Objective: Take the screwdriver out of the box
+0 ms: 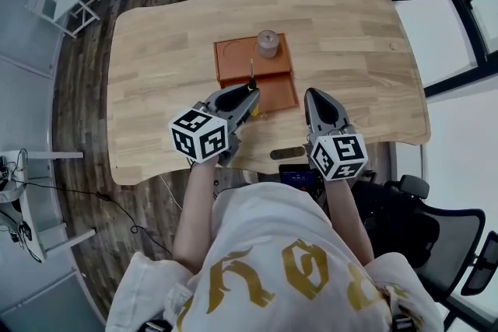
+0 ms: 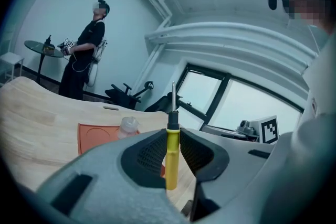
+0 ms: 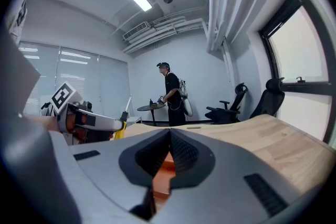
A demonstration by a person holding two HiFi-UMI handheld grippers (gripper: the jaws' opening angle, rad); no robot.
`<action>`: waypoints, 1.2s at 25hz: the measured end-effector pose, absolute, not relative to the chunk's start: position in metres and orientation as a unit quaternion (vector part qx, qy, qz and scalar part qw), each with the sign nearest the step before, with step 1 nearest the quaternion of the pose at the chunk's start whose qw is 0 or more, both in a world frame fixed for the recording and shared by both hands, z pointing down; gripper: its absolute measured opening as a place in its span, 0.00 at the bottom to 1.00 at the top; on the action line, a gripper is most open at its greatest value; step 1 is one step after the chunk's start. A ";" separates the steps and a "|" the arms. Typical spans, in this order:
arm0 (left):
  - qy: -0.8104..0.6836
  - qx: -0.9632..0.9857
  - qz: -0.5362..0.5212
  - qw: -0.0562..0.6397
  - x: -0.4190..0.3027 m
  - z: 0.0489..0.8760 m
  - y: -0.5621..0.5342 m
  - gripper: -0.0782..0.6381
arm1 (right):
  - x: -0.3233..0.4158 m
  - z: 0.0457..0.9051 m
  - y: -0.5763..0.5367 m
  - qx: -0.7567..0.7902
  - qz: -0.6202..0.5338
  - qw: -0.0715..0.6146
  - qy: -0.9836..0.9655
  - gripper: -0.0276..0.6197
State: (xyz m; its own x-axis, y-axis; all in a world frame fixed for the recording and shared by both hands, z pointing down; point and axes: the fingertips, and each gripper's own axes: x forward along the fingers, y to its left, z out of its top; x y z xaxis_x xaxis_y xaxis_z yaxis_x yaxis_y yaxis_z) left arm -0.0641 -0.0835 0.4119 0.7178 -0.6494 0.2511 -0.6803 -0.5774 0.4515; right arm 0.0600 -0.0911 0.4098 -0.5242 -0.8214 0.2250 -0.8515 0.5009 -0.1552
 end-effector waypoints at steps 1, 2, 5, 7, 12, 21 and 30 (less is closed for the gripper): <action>-0.374 0.889 0.027 0.264 -0.065 0.410 -0.083 0.22 | 0.060 0.411 -0.091 0.486 0.127 0.063 -0.863 0.06; -0.374 0.889 0.026 0.263 -0.065 0.409 -0.082 0.22 | 0.061 0.411 -0.092 0.486 0.129 0.064 -0.862 0.06; -0.375 0.888 0.022 0.265 -0.067 0.409 -0.080 0.22 | 0.061 0.410 -0.091 0.485 0.128 0.063 -0.863 0.06; -0.375 0.888 0.019 0.266 -0.068 0.409 -0.080 0.22 | 0.061 0.409 -0.091 0.483 0.123 0.063 -0.864 0.06; -0.377 0.886 0.020 0.268 -0.068 0.411 -0.077 0.22 | 0.061 0.411 -0.091 0.481 0.122 0.068 -0.866 0.06; -0.380 0.883 0.025 0.273 -0.072 0.416 -0.076 0.22 | 0.062 0.414 -0.090 0.482 0.129 0.065 -0.864 0.06; -0.381 0.883 0.028 0.272 -0.073 0.418 -0.077 0.22 | 0.066 0.416 -0.090 0.485 0.130 0.064 -0.863 0.06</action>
State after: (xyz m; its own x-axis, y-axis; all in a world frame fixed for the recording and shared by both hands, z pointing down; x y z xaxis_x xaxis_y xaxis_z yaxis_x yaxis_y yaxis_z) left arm -0.0726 -0.0775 0.4175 0.7077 -0.6582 0.2566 -0.6886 -0.5614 0.4590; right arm 0.0659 -0.0903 0.4159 -0.5214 -0.8198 0.2369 -0.8532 0.4961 -0.1611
